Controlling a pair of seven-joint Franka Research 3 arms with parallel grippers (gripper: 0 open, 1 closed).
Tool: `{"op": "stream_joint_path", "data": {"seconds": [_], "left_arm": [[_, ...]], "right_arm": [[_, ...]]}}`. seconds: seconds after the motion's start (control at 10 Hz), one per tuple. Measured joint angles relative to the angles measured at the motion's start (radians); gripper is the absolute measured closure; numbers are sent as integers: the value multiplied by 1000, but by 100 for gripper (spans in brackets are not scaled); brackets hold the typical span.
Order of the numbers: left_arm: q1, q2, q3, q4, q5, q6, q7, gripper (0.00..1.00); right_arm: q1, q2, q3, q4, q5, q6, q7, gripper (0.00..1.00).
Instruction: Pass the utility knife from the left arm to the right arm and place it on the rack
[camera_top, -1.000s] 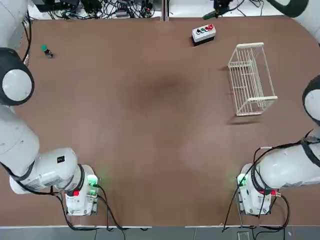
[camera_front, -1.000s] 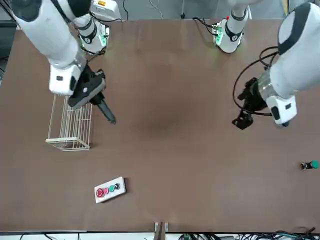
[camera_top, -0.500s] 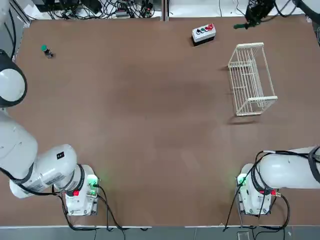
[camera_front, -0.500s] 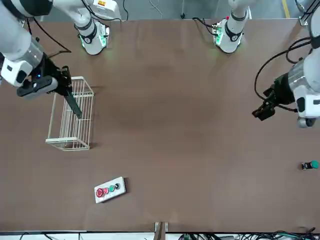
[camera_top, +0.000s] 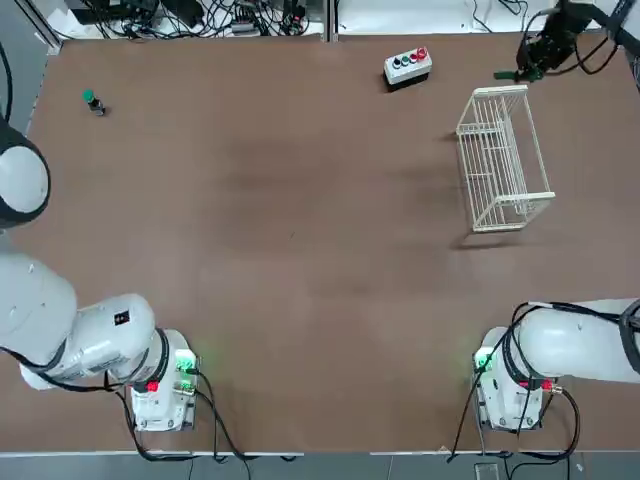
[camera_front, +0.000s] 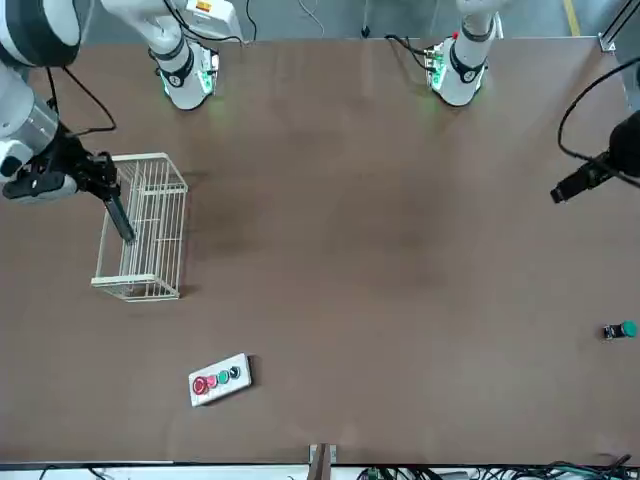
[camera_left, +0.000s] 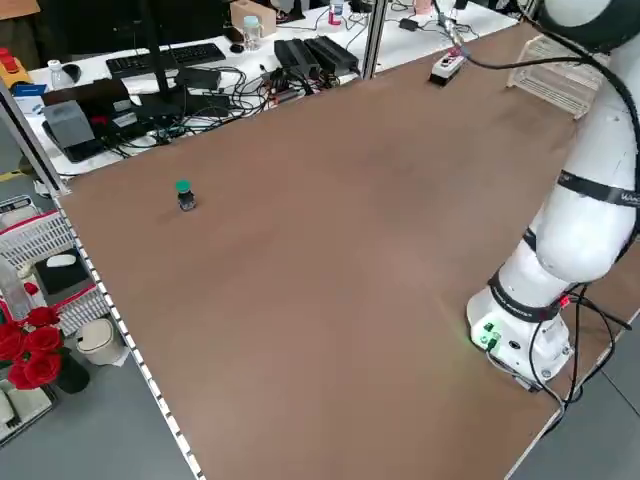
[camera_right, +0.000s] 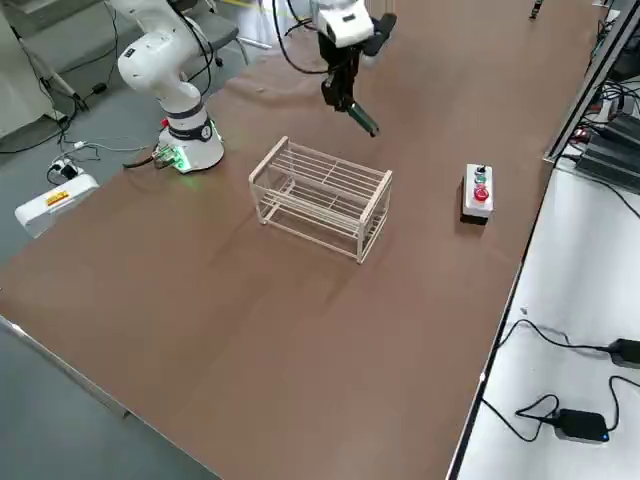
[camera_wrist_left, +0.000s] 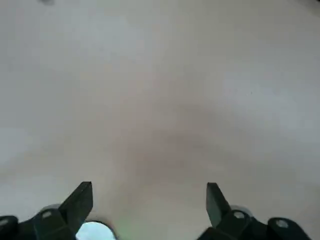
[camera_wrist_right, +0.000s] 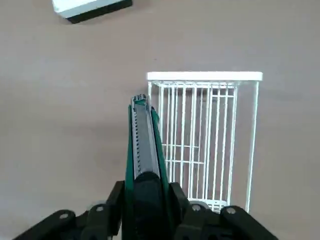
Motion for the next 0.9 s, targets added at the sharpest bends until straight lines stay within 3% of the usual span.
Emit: {"op": "stream_joint_path", "data": {"seconds": [0.4,0.9], "left_arm": [[-159,-63,176,-6,-1,-32,194,0],[-206,-96,255,-7,-1,-56,275,0]], "right_arm": [[0,2,-43,-151,4,155,0,58],[1,20,-45,-259,5,291,0,58]]}}
